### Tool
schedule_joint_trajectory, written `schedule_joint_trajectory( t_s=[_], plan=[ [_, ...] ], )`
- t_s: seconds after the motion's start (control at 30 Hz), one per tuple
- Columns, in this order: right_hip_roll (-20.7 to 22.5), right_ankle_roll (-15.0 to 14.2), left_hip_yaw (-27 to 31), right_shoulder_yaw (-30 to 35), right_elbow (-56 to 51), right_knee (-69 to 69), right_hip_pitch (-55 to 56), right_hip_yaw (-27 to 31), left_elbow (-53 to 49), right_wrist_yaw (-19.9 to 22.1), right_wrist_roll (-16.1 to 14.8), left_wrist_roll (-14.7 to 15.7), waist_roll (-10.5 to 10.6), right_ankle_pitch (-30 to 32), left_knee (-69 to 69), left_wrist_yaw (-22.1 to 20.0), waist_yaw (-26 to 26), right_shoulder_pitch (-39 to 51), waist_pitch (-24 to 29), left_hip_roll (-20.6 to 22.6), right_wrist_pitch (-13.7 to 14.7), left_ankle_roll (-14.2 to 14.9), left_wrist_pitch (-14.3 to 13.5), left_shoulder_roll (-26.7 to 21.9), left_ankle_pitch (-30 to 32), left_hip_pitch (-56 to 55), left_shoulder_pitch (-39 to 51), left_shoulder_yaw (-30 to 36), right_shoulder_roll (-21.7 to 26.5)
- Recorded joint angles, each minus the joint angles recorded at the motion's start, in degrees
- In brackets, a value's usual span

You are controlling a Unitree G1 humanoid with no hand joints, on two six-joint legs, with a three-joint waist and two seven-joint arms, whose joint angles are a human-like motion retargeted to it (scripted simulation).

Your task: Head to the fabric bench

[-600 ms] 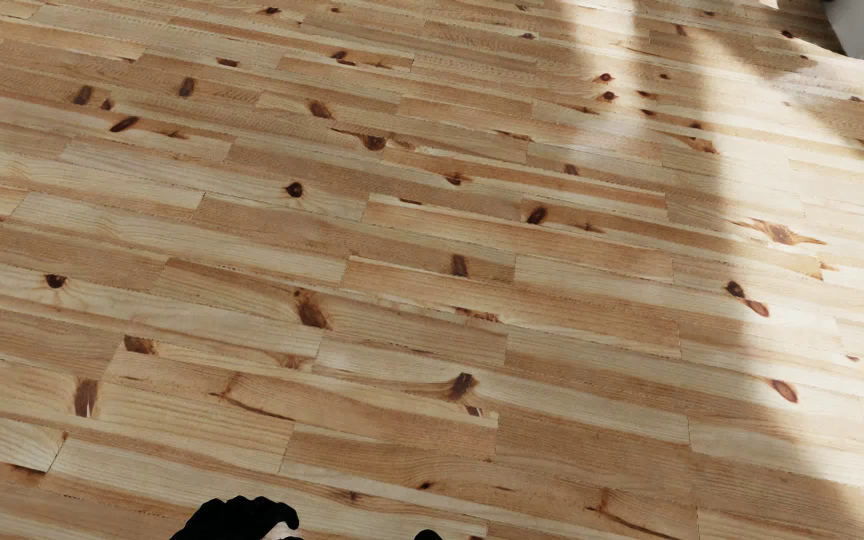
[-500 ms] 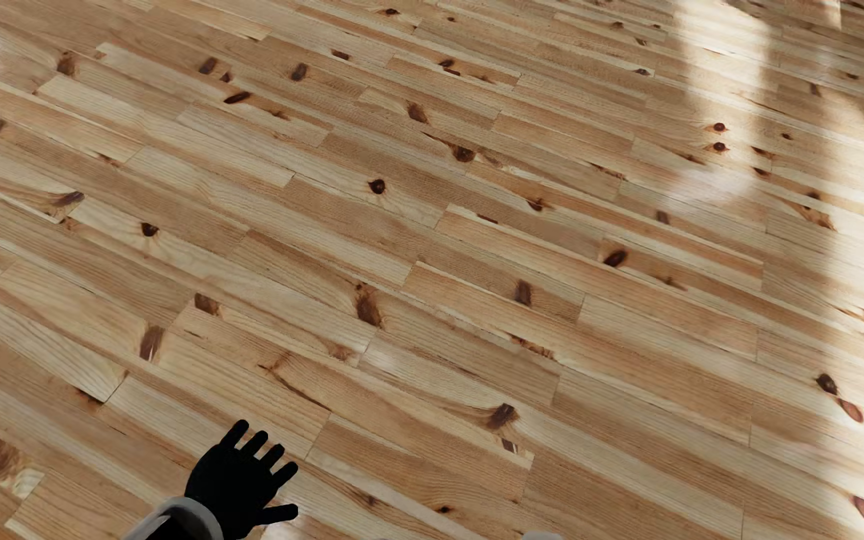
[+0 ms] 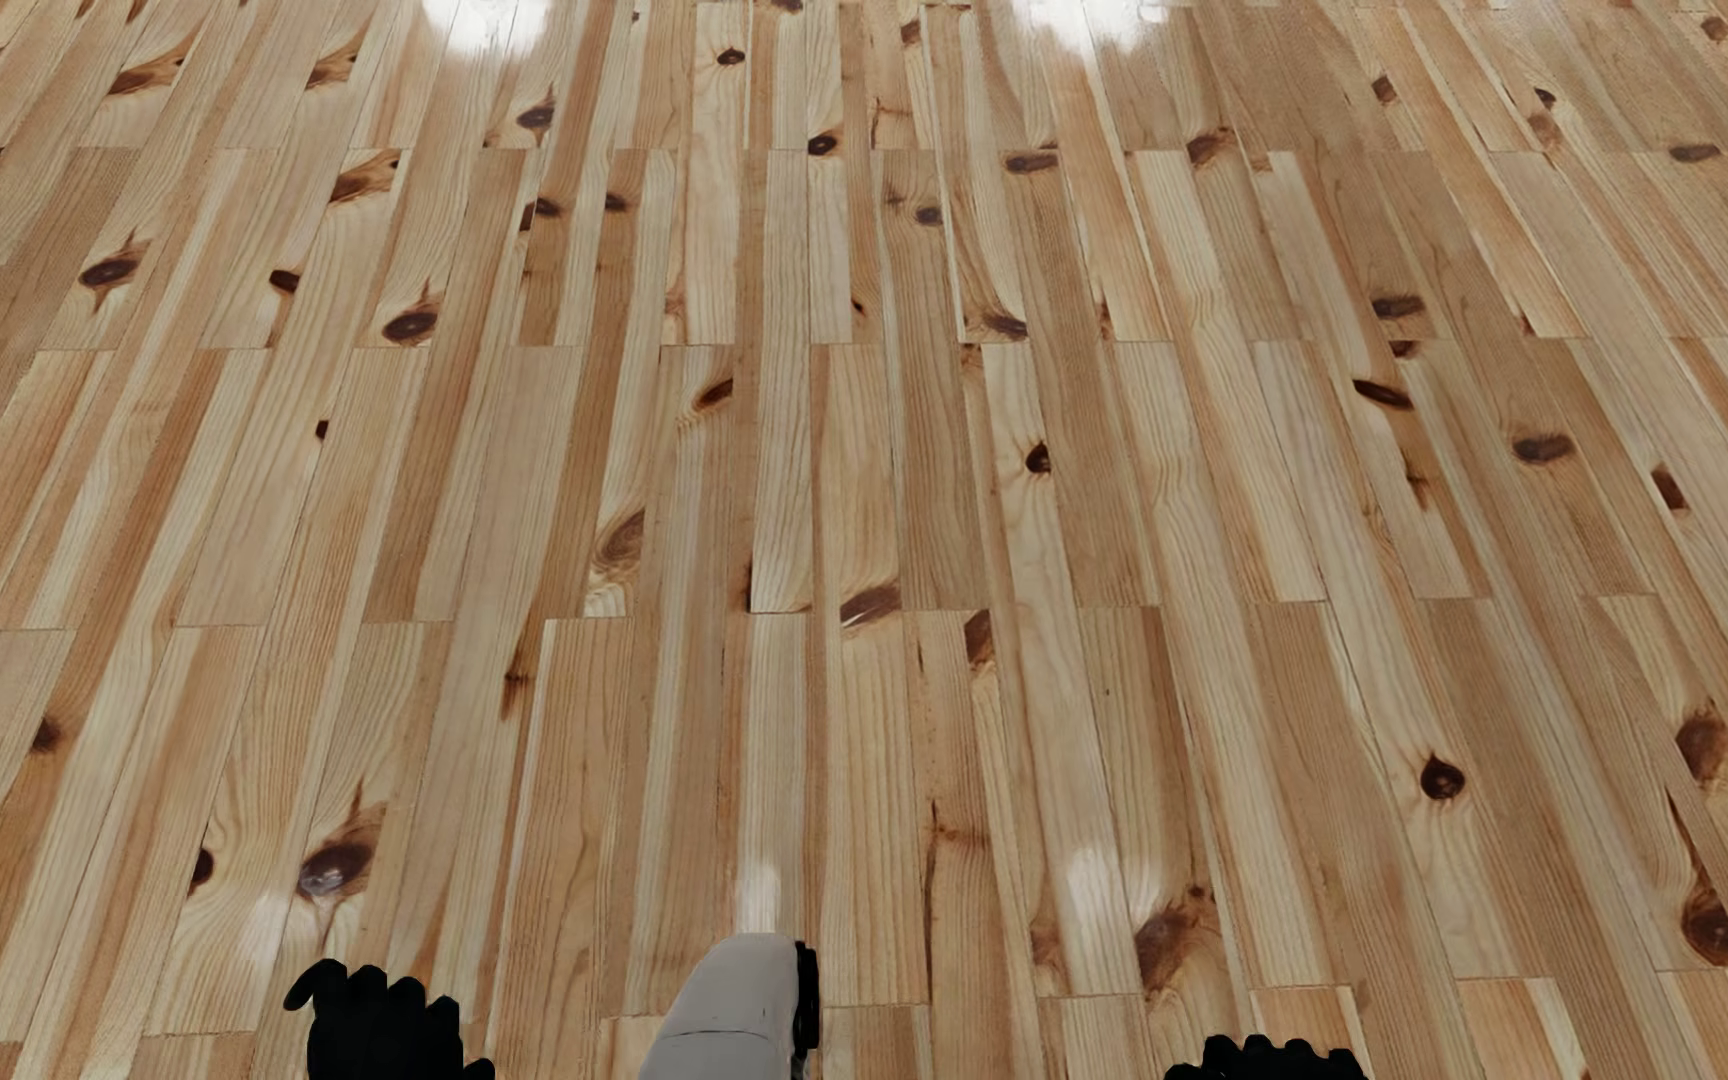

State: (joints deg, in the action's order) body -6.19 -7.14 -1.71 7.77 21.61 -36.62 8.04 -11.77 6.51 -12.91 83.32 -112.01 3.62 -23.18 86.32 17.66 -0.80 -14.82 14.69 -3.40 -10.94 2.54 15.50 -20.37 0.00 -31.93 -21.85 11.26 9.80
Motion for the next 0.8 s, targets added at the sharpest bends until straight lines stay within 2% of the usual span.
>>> schedule_joint_trajectory(
  t_s=[0.03,0.07,0.1,0.13,0.17,0.2,0.23,0.27,0.3,0.33,0.37,0.4,0.43,0.47,0.5,0.53,0.57,0.6,0.63,0.67,0.7,0.73,0.8],
  plan=[
    [-0.01,-0.01,-2.22,-1.81,-3.93,4.45,-4.65,-2.37,0.57,4.20,-6.12,-1.46,-0.37,0.32,-4.75,-1.70,-1.10,0.10,-0.31,-1.28,2.66,-1.32,3.58,10.41,0.35,-3.36,-2.34,-9.81,-1.44],
    [-0.14,-0.17,-3.81,-2.22,-8.46,8.43,-8.44,-4.43,-0.97,6.68,-14.37,7.05,-0.96,0.79,-11.98,-2.58,-2.15,0.81,-0.74,-1.51,4.27,-1.48,4.98,19.82,0.15,-6.12,-2.19,-20.53,-2.06],
    [-0.44,-0.44,-5.90,-0.34,-12.52,11.12,-11.14,-6.11,-2.57,8.55,-21.86,21.56,-1.64,1.14,-21.52,-1.85,-3.22,2.47,-1.25,-2.03,5.34,-1.86,4.30,23.73,-0.27,-7.91,-2.10,-29.91,-1.05],
    [-0.61,-0.80,-7.57,2.42,-16.86,13.09,-13.30,-7.61,-2.27,9.85,-27.58,34.25,-2.31,1.27,-33.41,-0.10,-4.25,3.78,-1.73,-1.96,6.43,-1.50,3.30,23.64,-0.32,-8.63,-2.03,-36.00,0.56],
    [-0.87,-1.40,-8.37,4.98,-20.75,14.89,-15.37,-8.87,-0.22,10.42,-31.40,41.64,-2.91,0.90,-47.92,1.05,-5.19,5.82,-2.11,-1.09,6.79,-0.35,1.95,21.49,1.38,-7.84,-2.47,-38.51,2.95],
    [-0.94,-2.07,-8.23,7.13,-24.32,17.45,-18.03,-10.05,2.98,10.65,-32.95,45.96,-3.46,0.64,-62.85,0.54,-6.04,7.51,-2.41,0.14,6.46,-1.12,-0.14,18.52,3.19,-5.81,-3.16,-39.15,5.42],
    [-0.87,-2.78,-9.76,8.62,-27.10,19.70,-20.92,-11.14,7.08,10.87,-33.74,48.03,-3.96,0.65,-71.61,-1.27,-6.57,8.91,-2.54,0.61,6.53,-2.58,-2.22,15.59,5.23,-4.23,-3.90,-38.92,7.34],
    [-1.37,-3.37,-10.40,8.91,-28.53,19.56,-23.35,-11.89,12.11,11.22,-33.74,47.34,-4.56,1.10,-69.86,-3.07,-6.97,9.56,-2.45,1.37,5.67,-5.49,-2.87,12.85,8.27,-4.79,-4.04,-37.75,8.51],
    [-2.58,-3.82,-10.45,8.10,-28.89,17.58,-25.00,-12.15,17.72,11.61,-33.88,45.51,-5.30,2.46,-63.42,-4.83,-7.37,9.03,-2.16,2.26,4.16,-7.60,-2.09,11.08,8.41,-6.16,-3.02,-36.51,8.54],
    [-4.04,-3.29,-10.92,6.57,-27.34,14.17,-25.60,-12.11,23.70,12.75,-34.55,43.19,-6.22,6.64,-57.47,-6.94,-7.67,7.62,-1.83,2.86,1.44,-9.14,0.19,10.41,7.25,-7.04,-1.48,-35.64,7.30],
    [-5.84,-0.38,-11.64,5.73,-23.37,8.54,-24.63,-11.06,29.55,13.79,-35.33,40.98,-7.25,13.34,-53.23,-8.07,-7.70,6.75,-1.52,3.11,-1.22,-9.77,3.61,11.19,3.81,-6.68,-0.07,-35.23,5.69],
    [-8.97,0.79,-12.47,5.52,-16.70,-1.47,-21.36,-9.61,34.18,13.30,-36.12,39.57,-8.30,19.71,-50.59,-7.10,-7.32,6.77,-1.26,3.41,-4.47,-9.73,6.13,13.12,0.00,-4.97,1.03,-34.79,4.17],
    [-12.24,6.13,-12.78,5.02,-8.55,-13.00,-16.32,-7.16,37.40,12.11,-36.86,36.90,-9.43,25.88,-50.03,-4.95,-6.59,6.96,-1.08,4.57,-8.49,-9.44,6.51,14.77,-3.10,-2.10,2.24,-32.42,2.59],
    [-12.30,6.44,-12.45,4.73,-0.77,-23.67,-9.65,-1.91,39.00,11.23,-36.56,34.28,-10.34,25.02,-51.21,-3.95,-5.62,6.69,-0.91,6.36,-11.40,-9.12,4.01,16.25,-5.31,1.72,4.08,-29.01,1.56],
    [-10.38,7.52,-11.52,4.75,6.09,-31.97,-2.68,2.54,39.73,10.56,-35.22,31.62,-10.75,21.70,-53.67,-4.16,-4.77,5.38,-0.85,7.91,-13.14,-8.83,0.83,17.25,-6.82,6.22,6.52,-25.01,0.89],
    [-9.20,6.59,-10.27,4.07,10.89,-37.09,3.58,4.45,39.85,10.48,-34.40,30.28,-10.69,20.97,-56.75,-7.64,-4.03,2.63,-0.97,9.08,-13.34,-8.58,-2.49,18.53,-7.81,10.86,9.20,-22.38,0.60],
    [-8.81,5.74,-8.81,2.74,13.95,-38.99,9.24,4.80,39.11,11.44,-34.31,29.96,-10.37,20.86,-59.82,-10.24,-3.19,-0.60,-1.26,9.84,-13.53,-8.30,-4.44,20.14,-8.61,15.35,12.80,-19.74,-0.51],
    [-8.83,6.43,-7.34,0.90,16.38,-38.00,14.25,4.25,37.30,12.21,-34.63,30.83,-9.94,20.47,-62.39,-13.39,-2.20,-3.33,-1.64,10.31,-13.19,-7.97,-5.96,21.75,-9.54,19.51,15.36,-17.18,-1.22],
    [-9.34,6.46,-5.98,-1.81,17.48,-34.62,18.51,3.05,35.02,13.15,-35.90,33.00,-9.52,20.22,-64.41,-15.77,-1.10,-6.42,-2.03,10.74,-12.51,-7.71,-7.42,23.46,-10.40,23.56,18.00,-14.59,-1.80],
    [-9.89,7.21,-4.73,-4.83,17.31,-28.10,21.48,1.22,32.20,14.02,-37.75,35.12,-9.22,20.39,-65.74,-17.85,0.07,-9.51,-2.36,10.98,-11.20,-7.43,-9.29,24.20,-11.93,26.86,20.63,-10.95,-2.33],
    [-10.13,7.74,-3.66,-6.78,17.09,-19.00,23.33,-1.08,29.18,14.15,-38.36,37.42,-9.07,20.43,-66.66,-19.30,1.18,-12.36,-2.60,11.24,-9.82,-7.13,-11.20,24.25,-13.63,30.17,23.09,-7.08,-2.34],
    [-8.88,6.64,-2.64,-8.48,16.71,-6.81,24.04,-2.76,25.90,13.94,-38.27,38.88,-9.01,21.22,-67.62,-20.05,2.15,-14.71,-2.75,11.30,-8.78,-6.75,-12.77,23.21,-15.21,33.43,25.68,-2.92,-2.62],
    [-2.72,5.11,-1.03,-11.76,16.41,21.77,21.70,-2.11,19.74,13.08,-37.95,41.21,-8.81,22.26,-69.71,-19.46,3.48,-17.76,-3.12,10.71,-8.03,-5.52,-15.70,19.40,-16.35,40.44,30.49,4.07,-4.51]
  ],
)
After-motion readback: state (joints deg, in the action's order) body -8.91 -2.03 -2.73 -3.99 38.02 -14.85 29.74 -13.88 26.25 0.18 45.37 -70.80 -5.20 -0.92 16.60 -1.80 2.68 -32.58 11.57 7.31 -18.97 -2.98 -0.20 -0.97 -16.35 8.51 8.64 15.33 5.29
